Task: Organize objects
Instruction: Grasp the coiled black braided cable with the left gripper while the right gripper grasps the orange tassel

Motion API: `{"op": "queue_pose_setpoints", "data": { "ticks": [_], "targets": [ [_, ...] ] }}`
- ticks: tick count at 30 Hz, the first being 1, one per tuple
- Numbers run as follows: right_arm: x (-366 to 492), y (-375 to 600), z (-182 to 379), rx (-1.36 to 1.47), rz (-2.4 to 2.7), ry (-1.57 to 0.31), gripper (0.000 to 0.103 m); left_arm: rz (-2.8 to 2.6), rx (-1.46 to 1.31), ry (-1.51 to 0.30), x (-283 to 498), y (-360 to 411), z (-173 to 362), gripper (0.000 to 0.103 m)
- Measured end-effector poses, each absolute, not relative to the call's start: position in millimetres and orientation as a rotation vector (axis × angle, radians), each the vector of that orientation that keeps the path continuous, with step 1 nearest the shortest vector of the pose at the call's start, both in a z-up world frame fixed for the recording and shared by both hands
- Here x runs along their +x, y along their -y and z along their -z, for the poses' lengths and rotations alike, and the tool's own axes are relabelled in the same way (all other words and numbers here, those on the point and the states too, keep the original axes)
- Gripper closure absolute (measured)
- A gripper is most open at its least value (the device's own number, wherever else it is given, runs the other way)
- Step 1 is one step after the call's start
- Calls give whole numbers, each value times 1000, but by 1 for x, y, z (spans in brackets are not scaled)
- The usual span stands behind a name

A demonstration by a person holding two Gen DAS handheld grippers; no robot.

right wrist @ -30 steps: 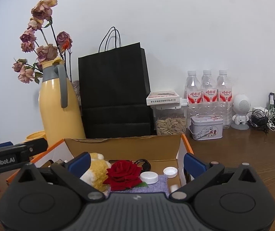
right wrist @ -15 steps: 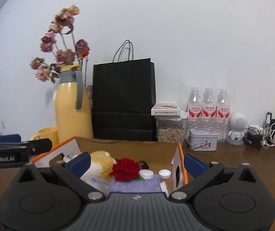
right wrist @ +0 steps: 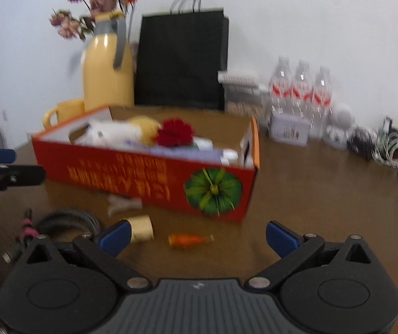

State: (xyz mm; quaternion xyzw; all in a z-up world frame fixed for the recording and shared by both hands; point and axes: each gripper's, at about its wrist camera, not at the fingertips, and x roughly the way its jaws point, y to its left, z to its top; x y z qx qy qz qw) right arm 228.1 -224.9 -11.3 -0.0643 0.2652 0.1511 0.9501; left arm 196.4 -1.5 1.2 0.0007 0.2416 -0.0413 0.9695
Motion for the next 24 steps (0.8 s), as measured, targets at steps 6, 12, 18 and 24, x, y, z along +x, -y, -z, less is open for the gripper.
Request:
{"op": "queue_pose_setpoints", "data": {
  "ticks": [6, 12, 18, 24],
  "targets": [
    [238, 223, 22, -137, -298, -605, 2, 66, -14, -509, 196, -3, 2, 0],
    [249, 221, 27, -135, -297, -647, 11, 63, -2, -509, 196, -1, 2, 0],
    [263, 223, 29, -89, -315, -673, 25, 61, 1, -506, 195, 0, 2, 0],
    [260, 218, 27, -112, -364, -641, 63, 58, 4, -514, 197, 0, 4, 0]
  ]
}}
